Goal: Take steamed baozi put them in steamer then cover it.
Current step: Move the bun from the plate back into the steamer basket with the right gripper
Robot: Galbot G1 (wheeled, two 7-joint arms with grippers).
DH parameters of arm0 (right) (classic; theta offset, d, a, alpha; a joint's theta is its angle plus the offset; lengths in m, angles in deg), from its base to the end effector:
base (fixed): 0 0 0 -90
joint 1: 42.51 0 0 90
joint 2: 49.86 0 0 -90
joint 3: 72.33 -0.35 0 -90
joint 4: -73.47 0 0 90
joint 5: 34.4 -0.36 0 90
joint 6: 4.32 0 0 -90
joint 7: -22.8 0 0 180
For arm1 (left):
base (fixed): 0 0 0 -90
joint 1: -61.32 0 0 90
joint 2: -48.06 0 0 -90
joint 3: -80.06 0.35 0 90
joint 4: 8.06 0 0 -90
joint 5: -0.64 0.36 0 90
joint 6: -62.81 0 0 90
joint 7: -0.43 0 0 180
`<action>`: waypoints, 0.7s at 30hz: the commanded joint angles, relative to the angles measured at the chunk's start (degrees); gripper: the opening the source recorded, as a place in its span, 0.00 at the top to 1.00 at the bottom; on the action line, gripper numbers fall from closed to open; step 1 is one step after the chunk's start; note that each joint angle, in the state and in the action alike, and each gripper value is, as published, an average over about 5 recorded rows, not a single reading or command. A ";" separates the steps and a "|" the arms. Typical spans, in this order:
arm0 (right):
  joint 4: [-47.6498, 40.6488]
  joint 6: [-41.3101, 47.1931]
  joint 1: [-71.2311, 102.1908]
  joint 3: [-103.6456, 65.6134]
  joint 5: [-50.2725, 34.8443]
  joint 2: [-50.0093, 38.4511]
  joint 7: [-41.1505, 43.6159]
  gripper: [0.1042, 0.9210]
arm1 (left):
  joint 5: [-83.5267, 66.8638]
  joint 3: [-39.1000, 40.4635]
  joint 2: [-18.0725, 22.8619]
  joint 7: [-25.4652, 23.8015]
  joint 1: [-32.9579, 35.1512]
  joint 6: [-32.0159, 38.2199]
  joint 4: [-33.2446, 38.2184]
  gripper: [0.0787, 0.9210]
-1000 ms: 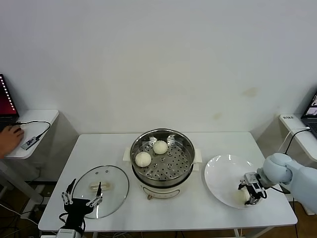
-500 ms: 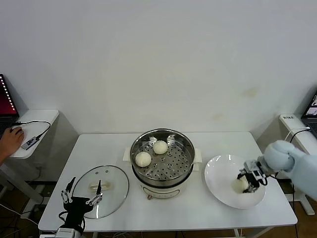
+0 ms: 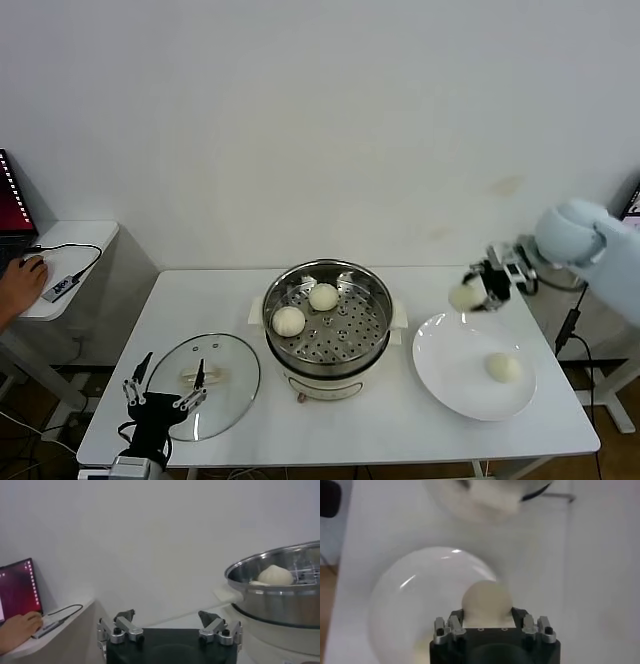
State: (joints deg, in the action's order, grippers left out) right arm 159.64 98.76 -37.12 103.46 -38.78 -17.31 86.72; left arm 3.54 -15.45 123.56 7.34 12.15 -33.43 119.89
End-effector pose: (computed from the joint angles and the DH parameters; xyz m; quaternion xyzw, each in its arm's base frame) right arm 0.5035 -0.1226 -0.0210 0.4885 -0.5672 0.5992 0.2839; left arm 0.1369 0.0586 -0.2738 0.0242 -0.9851 -0.1589 0.0620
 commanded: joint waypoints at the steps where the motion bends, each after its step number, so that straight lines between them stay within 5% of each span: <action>1: 0.23 0.49 -14.99 8.83 -5.53 10.05 -1.00 0.38 | 0.00 -0.22 0.04 0.00 0.15 0.01 -0.01 0.12; 11: 3.02 -2.45 -9.37 12.12 -6.82 20.31 -5.13 0.38 | -0.23 -1.46 0.61 -0.04 0.41 -0.05 0.60 0.12; 21: 3.85 -12.17 -3.53 15.87 2.43 26.84 -8.16 0.38 | -0.57 -3.40 1.56 -0.01 1.24 0.23 1.04 0.12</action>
State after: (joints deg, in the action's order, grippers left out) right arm 162.80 92.11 -42.57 116.21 -40.51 3.38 80.43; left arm 3.01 -18.23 125.02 7.32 13.23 -33.24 120.92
